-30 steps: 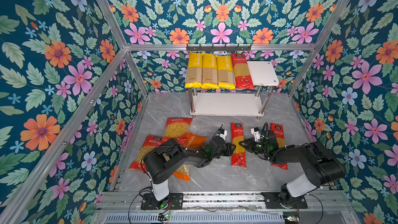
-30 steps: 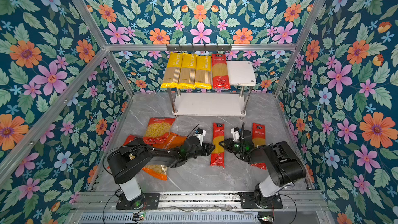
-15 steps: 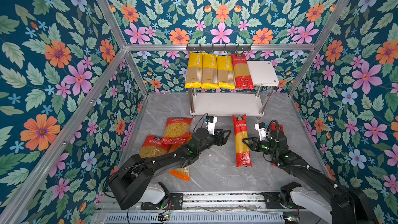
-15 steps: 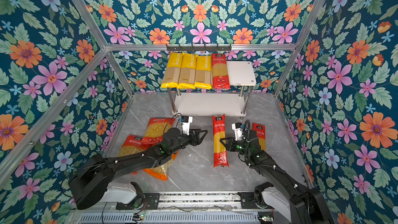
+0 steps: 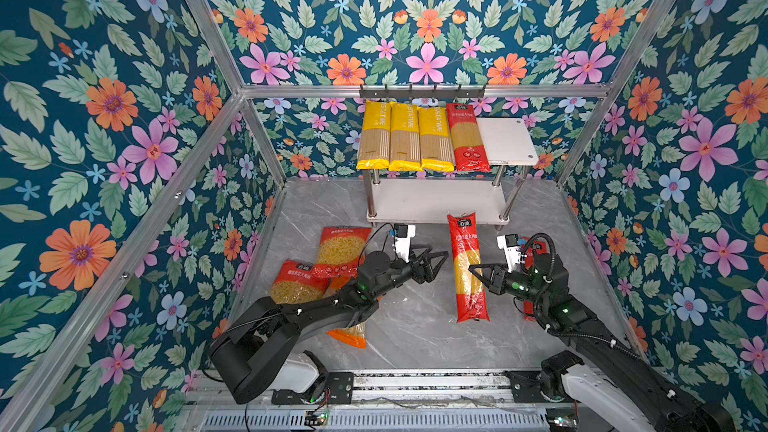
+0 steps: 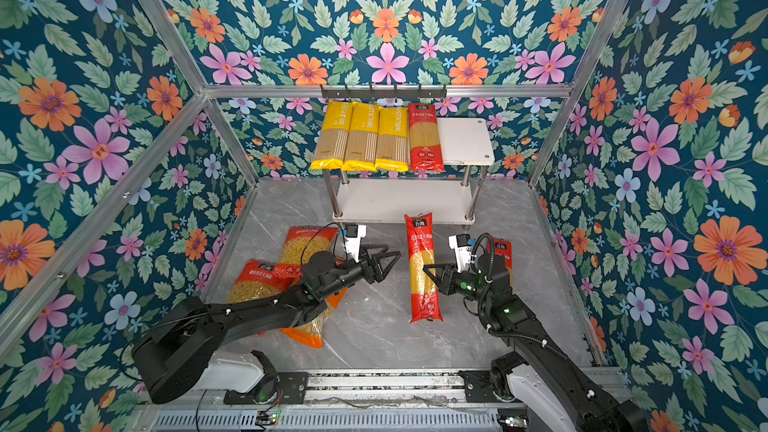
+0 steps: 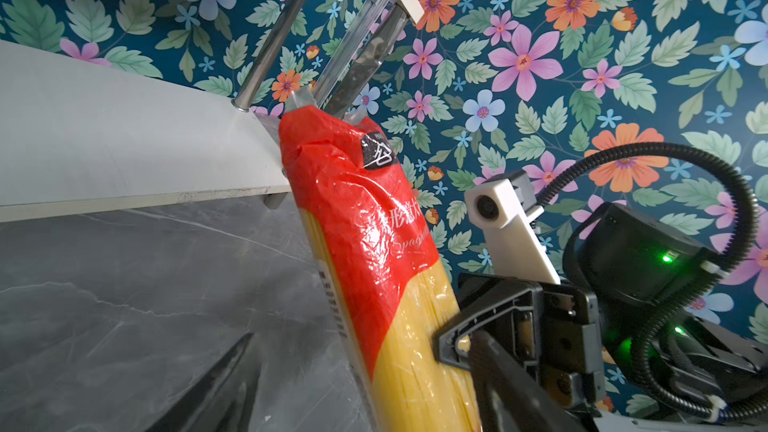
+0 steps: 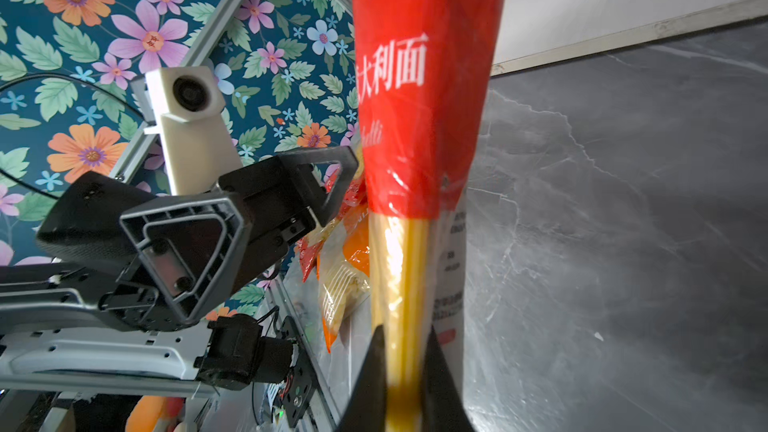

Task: Place and organize the pasta boxes and bags onto the shelf
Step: 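Tilt the red pack upright with the left gripper while the right grips its middle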

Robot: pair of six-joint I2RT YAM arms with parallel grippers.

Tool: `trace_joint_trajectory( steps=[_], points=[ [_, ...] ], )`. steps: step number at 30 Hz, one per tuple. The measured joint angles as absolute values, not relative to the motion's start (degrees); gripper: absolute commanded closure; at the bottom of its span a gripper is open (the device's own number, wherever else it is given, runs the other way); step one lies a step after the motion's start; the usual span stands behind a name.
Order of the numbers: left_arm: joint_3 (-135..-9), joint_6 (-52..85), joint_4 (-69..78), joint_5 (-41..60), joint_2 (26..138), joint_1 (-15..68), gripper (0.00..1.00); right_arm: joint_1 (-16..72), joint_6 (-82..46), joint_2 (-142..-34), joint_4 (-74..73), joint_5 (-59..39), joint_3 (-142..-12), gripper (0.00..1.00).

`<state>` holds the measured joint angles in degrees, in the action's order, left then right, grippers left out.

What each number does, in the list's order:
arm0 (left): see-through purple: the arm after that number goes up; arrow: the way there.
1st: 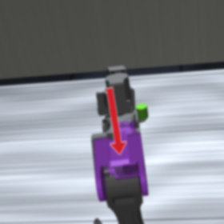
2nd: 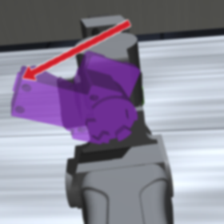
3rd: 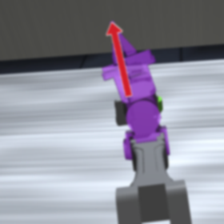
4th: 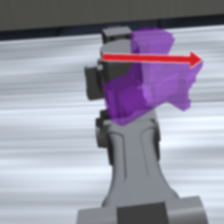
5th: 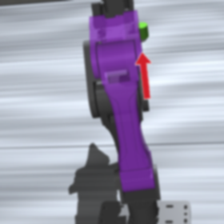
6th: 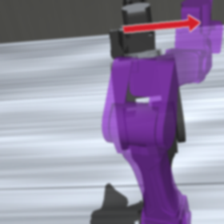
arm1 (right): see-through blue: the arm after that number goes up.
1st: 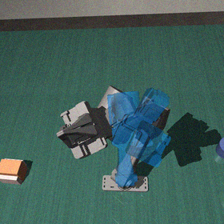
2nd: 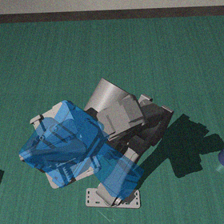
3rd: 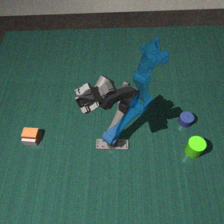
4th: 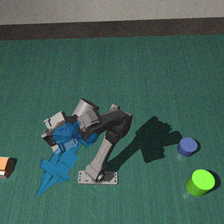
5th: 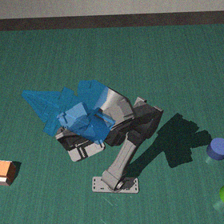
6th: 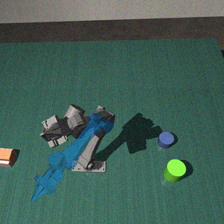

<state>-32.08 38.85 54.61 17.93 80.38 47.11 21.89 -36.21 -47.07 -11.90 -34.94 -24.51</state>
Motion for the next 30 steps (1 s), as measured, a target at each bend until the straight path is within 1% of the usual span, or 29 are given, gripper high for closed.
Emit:
trace_joint_trajectory(
  steps=[5,9,13,18,20,21,25,30],
  points=[
    [-33.56,40.25,56.97,20.43,81.84,47.13,0.2,26.52,-36.4,-47.55,-14.02,-35.51,-26.74,1.0],
    [-33.69,40.53,58.41,22.46,81.8,47.11,0.26,27.86,-36.53,-48.88,-17.15,-37.17,-27.07,1.0],
    [-33.91,40.99,59.0,23.73,81.6,46.98,0.37,28.38,-37.23,-50.96,-19.29,-37.6,-27.64,1.0],
    [-34.87,41.82,59.11,24.47,81.97,46.85,0.59,29.74,-36.99,-54.17,-21.43,-38.28,-29.34,1.0],
    [-35.55,41.91,59.09,24.51,82.13,46.63,0.66,29.82,-36.45,-55.42,-22.15,-37.74,-29.69,1.0],
    [-35.9,41.89,59.07,24.53,82.15,46.57,0.68,29.82,-36.32,-55.99,-22.39,-37.52,-29.93,1.0],
    [-36.58,41.1,57.08,24.71,81.52,46.17,0.7,29.89,-36.25,-57.17,-22.59,-37.41,-30.59,1.0],
    [-36.6,40.21,55.31,25.45,79.92,45.23,0.81,30.04,-36.25,-58.15,-22.92,-38.22,-31.57,1.0]
  ],
)
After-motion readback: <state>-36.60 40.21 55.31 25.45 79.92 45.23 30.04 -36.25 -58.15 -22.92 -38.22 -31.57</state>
